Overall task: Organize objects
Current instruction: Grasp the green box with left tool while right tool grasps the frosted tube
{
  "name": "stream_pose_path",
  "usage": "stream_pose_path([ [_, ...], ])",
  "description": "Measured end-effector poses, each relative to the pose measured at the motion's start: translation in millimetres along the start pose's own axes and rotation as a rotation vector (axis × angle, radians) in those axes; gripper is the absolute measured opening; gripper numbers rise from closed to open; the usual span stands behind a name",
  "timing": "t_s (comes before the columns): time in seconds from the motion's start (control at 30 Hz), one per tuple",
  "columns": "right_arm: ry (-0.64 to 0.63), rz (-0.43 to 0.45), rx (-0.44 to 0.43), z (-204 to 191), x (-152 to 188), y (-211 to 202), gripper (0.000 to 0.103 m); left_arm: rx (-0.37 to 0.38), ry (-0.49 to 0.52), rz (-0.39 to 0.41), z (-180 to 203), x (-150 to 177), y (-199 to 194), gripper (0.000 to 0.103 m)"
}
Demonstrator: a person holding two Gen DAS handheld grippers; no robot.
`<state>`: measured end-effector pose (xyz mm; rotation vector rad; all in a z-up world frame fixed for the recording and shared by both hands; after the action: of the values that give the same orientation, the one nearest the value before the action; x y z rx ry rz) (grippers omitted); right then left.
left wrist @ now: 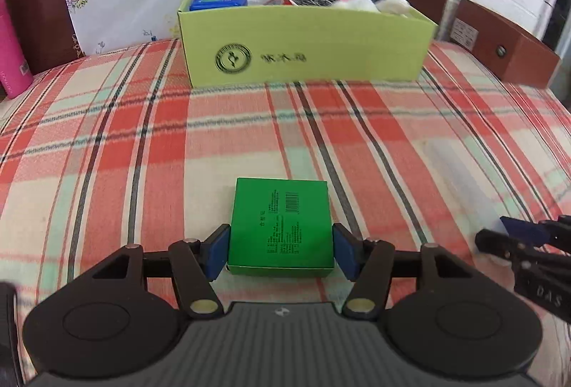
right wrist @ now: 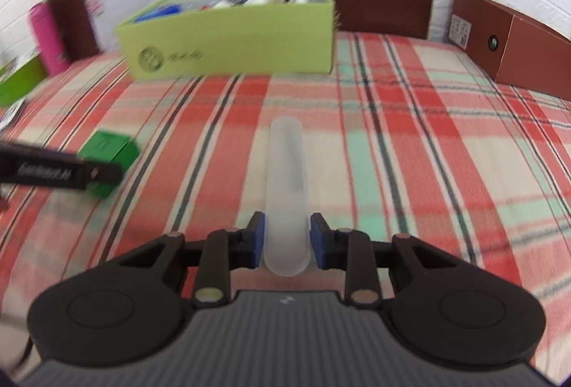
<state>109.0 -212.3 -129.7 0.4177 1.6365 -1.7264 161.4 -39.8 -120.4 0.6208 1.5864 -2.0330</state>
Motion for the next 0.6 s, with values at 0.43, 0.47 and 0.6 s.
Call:
stream_pose_path([
  [0.43,-0.064,0.037,0.006,-15,0,-1,0.048,-0.059,0.029,0.018,8,16,-4,0.072],
  [0.47,-0.057,0.036,0.004,-14,1,0,0.048,-0.06,0.032,0.02,8,17,-3,0.072],
  [0.6,-0.054,0.033,0.005,-11,0,2,0.044,-0.053,0.015,0.019,6,15,-2,0.073],
])
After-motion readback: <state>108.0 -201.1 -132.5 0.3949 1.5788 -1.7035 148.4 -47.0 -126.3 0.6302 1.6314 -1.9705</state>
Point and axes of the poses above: each gripper's, at about its wrist camera, not at the fingertips, and y roughly the way its jaws point, z to its right, x to its underside, the point moved 7 cm from there along y, roughly the way its jaws point, and after that the axes turned 15 degrees about -y, right-handed, at the moved point
